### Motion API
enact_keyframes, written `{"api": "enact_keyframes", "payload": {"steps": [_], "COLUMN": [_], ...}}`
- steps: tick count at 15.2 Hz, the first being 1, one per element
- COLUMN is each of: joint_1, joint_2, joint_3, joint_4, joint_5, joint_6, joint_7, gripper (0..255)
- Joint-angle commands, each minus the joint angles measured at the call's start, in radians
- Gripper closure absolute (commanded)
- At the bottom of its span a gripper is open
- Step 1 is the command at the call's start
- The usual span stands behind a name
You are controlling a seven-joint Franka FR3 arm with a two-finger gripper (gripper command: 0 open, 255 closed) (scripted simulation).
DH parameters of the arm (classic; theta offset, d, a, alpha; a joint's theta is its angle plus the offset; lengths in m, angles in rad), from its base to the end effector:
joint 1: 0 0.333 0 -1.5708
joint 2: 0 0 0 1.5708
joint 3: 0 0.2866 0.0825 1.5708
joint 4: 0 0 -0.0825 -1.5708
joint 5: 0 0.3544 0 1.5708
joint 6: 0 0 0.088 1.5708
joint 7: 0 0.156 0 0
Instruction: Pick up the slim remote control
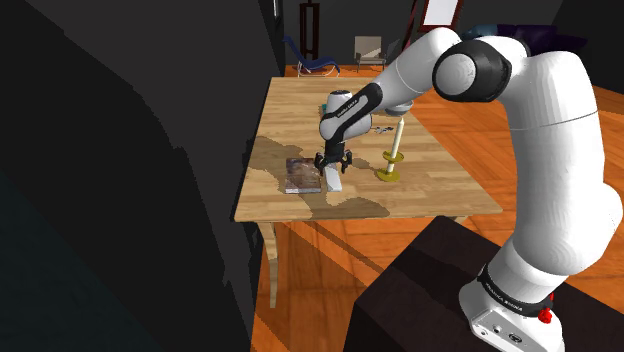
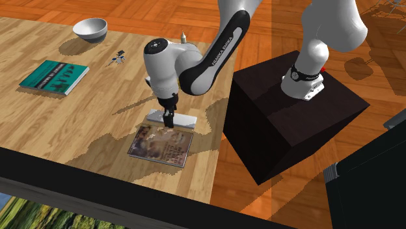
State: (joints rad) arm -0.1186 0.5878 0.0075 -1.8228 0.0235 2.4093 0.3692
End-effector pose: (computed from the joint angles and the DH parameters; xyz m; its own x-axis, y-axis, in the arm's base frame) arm 0.6097 -0.0672 0.1609 0.8780 -0.4785 -0.0086 -0.4786 -0.8779 -0.0180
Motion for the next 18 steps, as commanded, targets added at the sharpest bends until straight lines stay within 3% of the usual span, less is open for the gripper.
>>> {"api": "enact_keyframes", "payload": {"steps": [1,2,11,18], "joint_1": [0.001,0.001,0.001,0.001], "joint_2": [0.006,0.005,0.006,-0.06], "joint_3": [0.0,0.0,0.0,0.0], "joint_4": [0.001,0.0,0.001,0.001], "joint_5": [0.0,0.0,0.0,0.0], "joint_6": [0.005,0.005,0.005,-0.061], "joint_7": [0.0,0.0,0.0,0.002], "gripper": [0,255,255,255]}}
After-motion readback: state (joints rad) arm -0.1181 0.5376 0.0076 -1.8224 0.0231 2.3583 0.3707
